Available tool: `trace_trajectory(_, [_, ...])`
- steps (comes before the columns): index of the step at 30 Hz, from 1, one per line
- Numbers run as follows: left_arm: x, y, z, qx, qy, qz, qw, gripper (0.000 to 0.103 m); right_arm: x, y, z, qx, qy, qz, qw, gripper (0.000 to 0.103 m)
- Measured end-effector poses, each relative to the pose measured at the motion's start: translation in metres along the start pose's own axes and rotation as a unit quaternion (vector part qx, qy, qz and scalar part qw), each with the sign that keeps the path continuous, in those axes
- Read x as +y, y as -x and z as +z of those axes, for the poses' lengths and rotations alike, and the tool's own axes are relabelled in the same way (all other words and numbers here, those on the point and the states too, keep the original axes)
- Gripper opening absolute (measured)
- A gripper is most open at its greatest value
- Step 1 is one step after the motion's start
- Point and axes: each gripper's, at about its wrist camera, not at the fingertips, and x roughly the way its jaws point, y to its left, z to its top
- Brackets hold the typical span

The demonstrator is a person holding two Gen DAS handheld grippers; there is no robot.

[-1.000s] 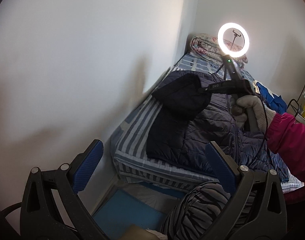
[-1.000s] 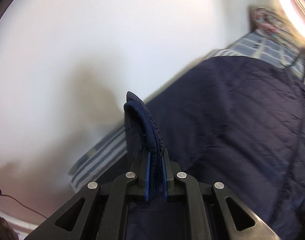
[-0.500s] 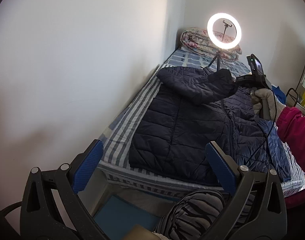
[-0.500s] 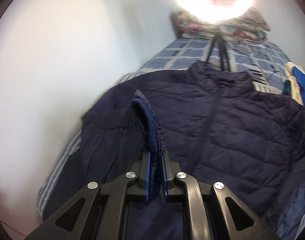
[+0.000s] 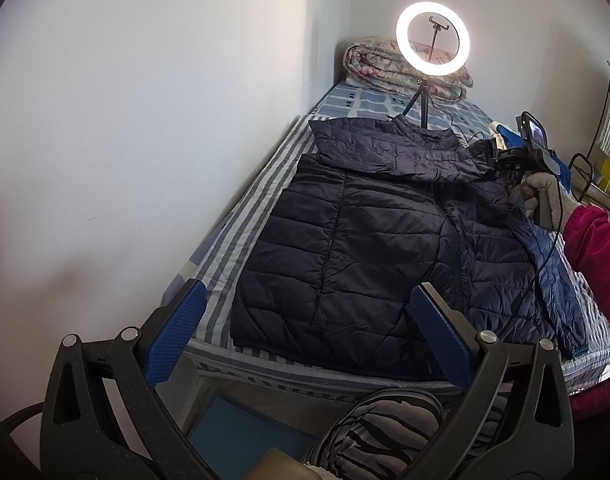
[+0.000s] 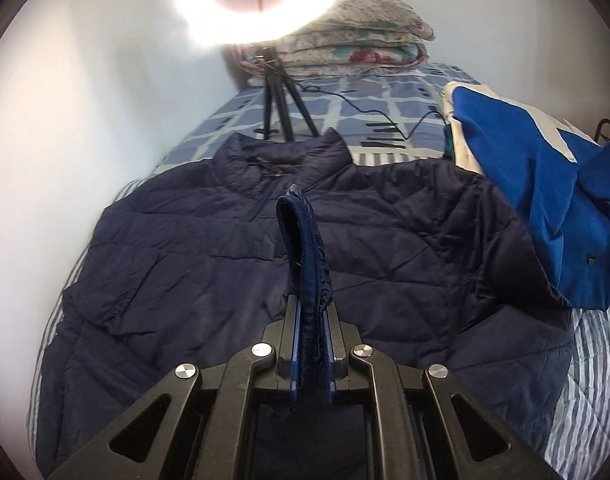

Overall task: Fold large clothes
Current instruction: 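Lift the sleeve cuff with the right tool and lay it across the jacket body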

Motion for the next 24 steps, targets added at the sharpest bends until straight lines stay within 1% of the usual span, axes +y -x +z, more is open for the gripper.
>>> trace_trajectory(5, [-0.003, -0.004, -0.001, 0.005, -0.001, 0.006, 1.0000, 0.103, -0.013, -0.019, 0.004, 0.016, -0.017, 0.011, 1.000, 0.007])
trace_trajectory(11, [-0.004, -0.005, -0.001, 0.008, -0.005, 0.008, 0.9999, 0.103, -0.010, -0.046, -0.003, 0.051, -0.017, -0.018, 0.998, 0.007])
trace_trajectory(18, [0.000, -0.003, -0.002, 0.006, 0.001, 0.012, 0.9999, 0.103, -0.013, -0.062, -0.012, 0.078, -0.013, -0.048, 0.996, 0.008])
trace_trajectory(19, [0.001, -0.001, -0.002, 0.005, 0.001, 0.012, 0.9999, 0.103, -0.012, -0.061, -0.013, 0.078, -0.010, -0.050, 0.996, 0.011])
trace_trajectory(21, [0.001, 0.002, -0.003, 0.002, -0.001, 0.009, 1.0000, 0.103, -0.011, -0.058, -0.013, 0.076, -0.010, -0.058, 0.995, 0.021])
trace_trajectory(22, [0.001, 0.004, -0.004, -0.001, -0.003, 0.008, 1.0000, 0.103, -0.012, -0.053, -0.013, 0.071, -0.012, -0.058, 0.996, 0.031])
trace_trajectory(23, [0.001, 0.006, -0.004, -0.003, -0.006, 0.008, 0.9999, 0.103, -0.012, -0.048, -0.012, 0.065, -0.014, -0.056, 0.996, 0.034])
trace_trajectory(24, [0.000, 0.009, -0.004, -0.007, -0.009, 0.008, 0.9999, 0.103, -0.013, -0.045, -0.012, 0.060, -0.015, -0.053, 0.997, 0.034])
